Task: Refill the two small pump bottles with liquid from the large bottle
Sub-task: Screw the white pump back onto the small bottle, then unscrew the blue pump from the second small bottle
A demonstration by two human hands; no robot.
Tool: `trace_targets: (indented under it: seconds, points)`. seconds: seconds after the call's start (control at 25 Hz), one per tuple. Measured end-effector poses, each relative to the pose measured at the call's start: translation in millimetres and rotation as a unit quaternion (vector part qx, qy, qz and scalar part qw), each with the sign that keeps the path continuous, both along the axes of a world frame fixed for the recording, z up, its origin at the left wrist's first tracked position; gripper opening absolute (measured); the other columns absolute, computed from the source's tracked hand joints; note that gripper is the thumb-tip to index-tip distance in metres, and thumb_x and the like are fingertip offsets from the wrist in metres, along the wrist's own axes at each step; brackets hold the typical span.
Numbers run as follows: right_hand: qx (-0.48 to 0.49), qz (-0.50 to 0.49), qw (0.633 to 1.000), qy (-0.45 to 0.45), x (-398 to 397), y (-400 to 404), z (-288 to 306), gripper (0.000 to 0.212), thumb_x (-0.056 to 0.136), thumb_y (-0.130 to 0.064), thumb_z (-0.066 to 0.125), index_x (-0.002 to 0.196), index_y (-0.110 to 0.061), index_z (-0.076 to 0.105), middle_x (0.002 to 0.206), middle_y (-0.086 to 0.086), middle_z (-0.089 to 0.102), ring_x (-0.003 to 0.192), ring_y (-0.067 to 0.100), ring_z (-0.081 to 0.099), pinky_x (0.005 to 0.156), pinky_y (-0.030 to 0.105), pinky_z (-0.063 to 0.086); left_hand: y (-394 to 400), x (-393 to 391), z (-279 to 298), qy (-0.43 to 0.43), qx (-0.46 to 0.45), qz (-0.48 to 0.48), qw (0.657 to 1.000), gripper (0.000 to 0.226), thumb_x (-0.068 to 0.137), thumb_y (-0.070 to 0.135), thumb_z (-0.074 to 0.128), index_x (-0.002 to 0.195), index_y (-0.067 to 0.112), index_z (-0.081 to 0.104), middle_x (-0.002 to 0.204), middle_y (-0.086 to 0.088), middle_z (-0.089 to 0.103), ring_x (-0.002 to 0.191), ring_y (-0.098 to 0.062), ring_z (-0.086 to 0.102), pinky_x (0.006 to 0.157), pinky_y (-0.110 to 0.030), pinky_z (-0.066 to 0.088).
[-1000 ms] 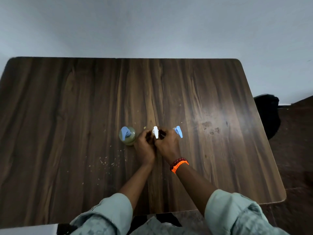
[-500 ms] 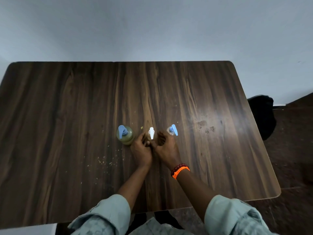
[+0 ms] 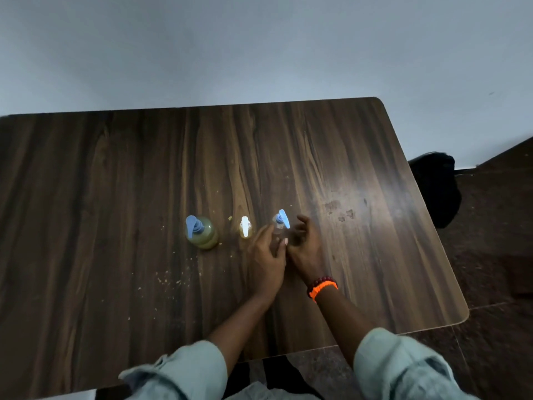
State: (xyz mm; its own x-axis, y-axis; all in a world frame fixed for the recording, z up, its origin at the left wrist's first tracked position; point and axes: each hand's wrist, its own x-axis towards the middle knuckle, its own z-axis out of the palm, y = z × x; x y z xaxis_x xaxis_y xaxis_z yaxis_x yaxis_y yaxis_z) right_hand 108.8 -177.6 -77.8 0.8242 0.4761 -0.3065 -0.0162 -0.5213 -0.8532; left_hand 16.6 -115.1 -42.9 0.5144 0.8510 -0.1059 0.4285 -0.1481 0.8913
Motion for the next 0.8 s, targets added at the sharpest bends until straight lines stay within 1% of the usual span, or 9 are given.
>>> trace_targets:
  seconds: [0.12, 0.2, 0.28, 0.4, 0.52, 0.64, 0.72, 0.76, 0.8]
  points:
    - [0.032, 0.049, 0.998, -0.011, 14, 17, -6, 0.071, 0.083, -0.040, 0.074, 0.146, -0.013, 0.053, 0.140, 0.008, 0.064, 0.126, 0.019, 0.063, 0.106, 0.036, 0.052, 12, 24, 12, 0.013, 0.023, -0.011, 1.000, 0.051, 0.088, -0.001, 0.071, 0.139, 0.002, 0.063, 0.141, -0.012, 0.068, 0.134, -0.026, 0.062, 0.116, -0.039, 0.047]
    - [0.052, 0.078, 0.995, -0.034, 16, 22, -7, 0.047, 0.092, -0.031, 0.063, 0.134, -0.010, 0.064, 0.126, 0.005, 0.072, 0.116, 0.014, 0.068, 0.099, 0.033, 0.054, 14, 32, 11, 0.028, 0.015, -0.019, 0.999, 0.052, 0.090, -0.002, 0.069, 0.141, 0.004, 0.062, 0.141, -0.012, 0.068, 0.134, -0.025, 0.062, 0.117, -0.036, 0.046]
    - [0.073, 0.091, 0.992, -0.045, 15, 22, -2, 0.028, 0.092, -0.018, 0.059, 0.114, -0.009, 0.073, 0.103, -0.001, 0.077, 0.096, 0.008, 0.071, 0.083, 0.029, 0.055, 15, 34, 9, 0.040, 0.001, -0.021, 0.999, 0.046, 0.093, -0.001, 0.067, 0.139, 0.006, 0.065, 0.133, -0.012, 0.073, 0.127, -0.026, 0.066, 0.111, -0.034, 0.050]
    - [0.078, 0.114, 0.989, -0.046, 10, 8, 14, 0.025, 0.088, -0.019, 0.061, 0.106, -0.007, 0.074, 0.093, -0.005, 0.074, 0.085, -0.002, 0.069, 0.075, 0.022, 0.052, 13, 25, 17, 0.041, -0.012, -0.035, 0.998, 0.037, 0.097, 0.006, 0.068, 0.133, 0.008, 0.069, 0.125, -0.011, 0.077, 0.120, -0.025, 0.070, 0.102, -0.032, 0.054]
    - [0.076, 0.168, 0.983, 0.008, -7, -21, 49, 0.018, 0.093, -0.002, 0.067, 0.108, -0.010, 0.074, 0.095, -0.006, 0.077, 0.090, -0.001, 0.072, 0.080, 0.028, 0.058, 11, -7, 30, 0.004, -0.066, -0.092, 0.994, 0.032, 0.094, 0.026, 0.073, 0.124, 0.015, 0.075, 0.112, -0.003, 0.081, 0.108, -0.020, 0.076, 0.092, -0.036, 0.061]
    - [0.087, 0.219, 0.968, 0.082, -35, -49, 88, 0.015, 0.099, -0.015, 0.069, 0.114, -0.011, 0.074, 0.098, 0.001, 0.079, 0.092, 0.016, 0.077, 0.081, 0.040, 0.064, 6, -49, 46, -0.043, -0.150, -0.148, 0.977, 0.034, 0.094, 0.034, 0.073, 0.123, 0.018, 0.075, 0.114, 0.001, 0.081, 0.112, -0.016, 0.076, 0.097, -0.043, 0.062]
    - [0.098, 0.257, 0.957, 0.087, -52, -61, 103, 0.020, 0.099, -0.017, 0.072, 0.119, -0.013, 0.073, 0.093, -0.005, 0.077, 0.085, 0.013, 0.073, 0.073, 0.034, 0.060, -1, -73, 62, -0.082, -0.202, -0.154, 0.964, 0.027, 0.097, 0.021, 0.074, 0.124, 0.018, 0.075, 0.116, 0.000, 0.081, 0.110, -0.011, 0.076, 0.090, -0.033, 0.062]
    - [0.101, 0.266, 0.955, 0.087, -60, -64, 108, 0.024, 0.097, -0.020, 0.074, 0.121, -0.015, 0.073, 0.087, -0.004, 0.075, 0.080, 0.010, 0.069, 0.069, 0.035, 0.058, -5, -83, 70, -0.101, -0.215, -0.150, 0.960, 0.025, 0.098, 0.014, 0.072, 0.122, 0.020, 0.076, 0.114, 0.001, 0.082, 0.104, -0.006, 0.076, 0.081, -0.024, 0.059]
    - [0.101, 0.266, 0.955, 0.081, -69, -65, 112, 0.028, 0.096, -0.027, 0.076, 0.122, -0.017, 0.073, 0.084, 0.006, 0.073, 0.077, 0.012, 0.064, 0.068, 0.042, 0.057, -8, -92, 78, -0.119, -0.217, -0.141, 0.959, 0.026, 0.098, 0.009, 0.071, 0.119, 0.023, 0.077, 0.110, 0.003, 0.083, 0.098, -0.004, 0.076, 0.074, -0.019, 0.056]
